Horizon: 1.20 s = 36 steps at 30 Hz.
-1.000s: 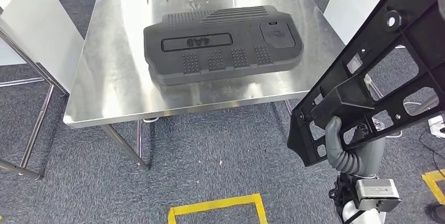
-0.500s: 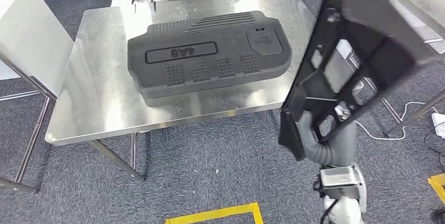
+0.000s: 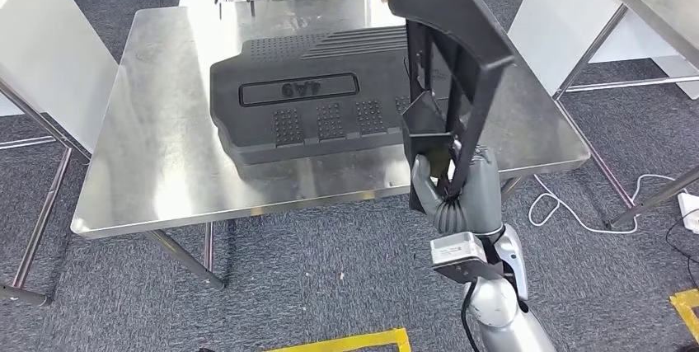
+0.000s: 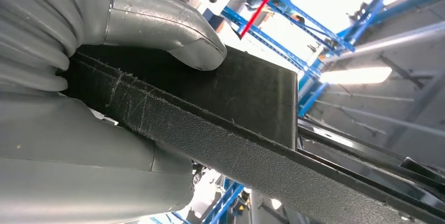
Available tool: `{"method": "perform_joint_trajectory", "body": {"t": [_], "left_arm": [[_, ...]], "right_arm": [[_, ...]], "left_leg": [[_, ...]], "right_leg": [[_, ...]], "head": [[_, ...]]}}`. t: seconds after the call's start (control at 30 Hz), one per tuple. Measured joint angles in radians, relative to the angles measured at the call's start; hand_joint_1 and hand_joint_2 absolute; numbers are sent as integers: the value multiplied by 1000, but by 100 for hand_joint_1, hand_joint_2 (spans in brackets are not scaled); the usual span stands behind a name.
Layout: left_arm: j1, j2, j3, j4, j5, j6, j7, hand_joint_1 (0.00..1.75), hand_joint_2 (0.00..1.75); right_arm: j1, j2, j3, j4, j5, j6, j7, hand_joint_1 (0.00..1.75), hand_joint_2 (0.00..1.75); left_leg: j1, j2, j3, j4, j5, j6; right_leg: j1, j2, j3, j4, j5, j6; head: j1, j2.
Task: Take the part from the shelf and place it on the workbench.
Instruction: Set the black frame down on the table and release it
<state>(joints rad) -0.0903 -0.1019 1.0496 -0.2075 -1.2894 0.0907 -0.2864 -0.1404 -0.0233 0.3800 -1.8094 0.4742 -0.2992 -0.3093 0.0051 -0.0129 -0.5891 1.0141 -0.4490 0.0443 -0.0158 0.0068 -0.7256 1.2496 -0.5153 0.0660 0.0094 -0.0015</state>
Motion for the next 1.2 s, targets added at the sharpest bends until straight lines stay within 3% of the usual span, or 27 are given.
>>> {"method": "perform_joint_trajectory", "body": {"t": [0.07, 0.1, 0.13, 0.2, 0.27, 0.33, 0.4, 0.43, 0.47, 0.5, 0.57, 0.6, 0.67, 0.77, 0.83, 0.93, 0.97, 1.0, 1.03, 1.1, 1.13, 1.2], "left_arm": [[-1, -1, 0, 0, -2, -3, 2, 0, 175], [-2, -1, -1, 0, -4, -4, 3, 0, 175], [-3, -1, -1, 0, -6, -4, 4, 0, 175], [-5, -1, -2, 0, -9, -6, 5, 0, 175], [-5, -1, -2, 0, -11, -8, 6, 0, 175], [-6, -1, -2, 0, -14, -11, 7, 0, 175], [-8, -1, -3, 0, -16, -13, 8, 0, 175], [-8, -2, -3, 0, -17, -14, 10, 0, 175], [-8, -2, -4, 0, -18, -14, 11, 0, 175], [-8, -2, -5, 0, -19, -14, 13, 0, 175], [-9, -1, -8, 0, -20, -15, 15, 0, 175], [-11, -1, -10, 0, -20, -15, 16, 0, 175], [-18, -1, -15, 0, -22, -16, 21, 0, 175], [-23, -2, -18, 0, -24, -17, 23, 0, 175], [-24, -3, -18, 0, -27, -17, 23, 0, 175], [-25, -2, -18, 0, -29, -16, 23, 0, 175], [-25, -2, -18, 0, -29, -16, 23, 0, 175], [-25, -2, -18, 0, -29, -16, 23, 0, 175], [-25, -3, -18, 0, -29, -17, 23, 0, 175], [-25, -5, -18, 0, -30, -17, 23, 0, 175], [-26, -6, -18, 0, -30, -17, 23, 0, 175], [-28, -7, -20, 0, -31, -17, 24, 0, 175]], "right_arm": [[-14, 0, 13, 13, 23, 2, 13, 175, 175], [-20, 1, 21, 20, 35, 2, 18, 175, 175], [-25, 2, 28, 27, 46, 1, 23, 175, 175], [-30, 5, 42, 40, 70, -1, 31, 175, 175], [-37, 8, 53, 51, 103, -7, 43, 175, 175], [-51, 10, 65, 62, 140, -12, 59, 175, 175], [-66, 11, 78, 77, 168, -13, 73, 175, 175], [-73, 11, 83, 85, 177, -12, 79, 175, 175], [-79, 11, 87, 92, 185, -12, 85, 175, 175], [-85, 12, 91, 99, 193, -12, 90, 175, 175], [-105, 12, 99, 111, 214, -9, 104, 175, 175], [-120, 14, 103, 117, 226, -7, 112, 175, 175], [-152, 17, 109, 130, 243, -1, 125, 175, 175], [-178, 20, 116, 142, 251, 3, 131, 175, 175], [-189, 21, 120, 146, 252, 3, 132, 175, 175], [-196, 21, 124, 155, 251, 3, 132, 175, 175], [-195, 21, 125, 158, 251, 3, 132, 175, 175], [-194, 20, 126, 162, 251, 3, 133, 175, 175], [-194, 20, 127, 164, 251, 3, 133, 175, 175], [-197, 20, 129, 167, 255, 3, 134, 175, 175], [-201, 20, 131, 168, 261, 3, 137, 175, 175], [-210, 21, 134, 173, 289, 4, 149, 175, 175]], "left_leg": [[-1, -2, 17, 1, -15, -10], [-3, -3, 22, 1, -22, -15], [-6, -3, 24, 2, -27, -21], [-6, -2, 26, 0, -35, -31], [-1, 2, 22, 16, -47, -42], [1, 6, -17, 99, -84, -52], [4, 7, -94, 236, -132, -58], [6, 7, -128, 285, -138, -60], [7, 8, -147, 300, -125, -61], [9, 8, -146, 274, -93, -61], [10, 9, -99, 144, -7, -59], [9, 9, -71, 83, 18, -57], [5, 7, -43, 28, 25, -50], [2, 3, -40, 19, 20, -32], [6, 3, -34, 12, 17, -18], [5, 2, -28, 11, 7, -4], [4, 1, -24, 11, 3, -2], [4, -1, -18, 11, -2, -2], [4, -2, -9, 11, -7, -3], [2, -5, 10, 12, -21, -9], [-1, -6, 16, 12, -27, -14], [-4, -7, 21, 11, -37, -23]], "right_leg": [[-3, -6, 54, -146, 78, 19], [-3, -8, 78, -201, 100, 16], [-1, -9, 92, -232, 109, 6], [4, -7, 98, -240, 105, -20], [0, -7, 107, -243, 100, -39], [-5, -7, 123, -246, 92, -55], [-3, -7, 137, -246, 82, -66], [-2, -6, 145, -246, 76, -68], [-1, -4, 153, -246, 70, -68], [-1, -3, 162, -246, 63, -65], [-2, 0, 181, -246, 49, -59], [0, 1, 187, -245, 42, -54], [4, 3, 188, -246, 34, -43], [3, 2, 187, -246, 29, -29], [3, 0, 152, -188, 7, -25], [2, 0, 24, 17, -53, -30], [2, 0, -8, 57, -55, -26], [2, 0, -19, 56, -38, -19], [2, -1, -9, 11, -5, -10], [4, -2, 52, -142, 75, 0], [7, -3, 79, -201, 99, -4], [13, -4, 100, -243, 107, -21]], "head": [[1, 0], [2, 0], [2, 0], [0, 0], [-2, 0], [-6, 0], [-9, 0], [-8, 0], [-9, 0], [-9, 0], [-9, 0], [-9, 0], [-9, 0], [-7, 0], [-6, 0], [-5, 0], [-5, 0], [-5, 0], [-5, 0], [-5, 0], [-5, 0], [-6, 0]]}}
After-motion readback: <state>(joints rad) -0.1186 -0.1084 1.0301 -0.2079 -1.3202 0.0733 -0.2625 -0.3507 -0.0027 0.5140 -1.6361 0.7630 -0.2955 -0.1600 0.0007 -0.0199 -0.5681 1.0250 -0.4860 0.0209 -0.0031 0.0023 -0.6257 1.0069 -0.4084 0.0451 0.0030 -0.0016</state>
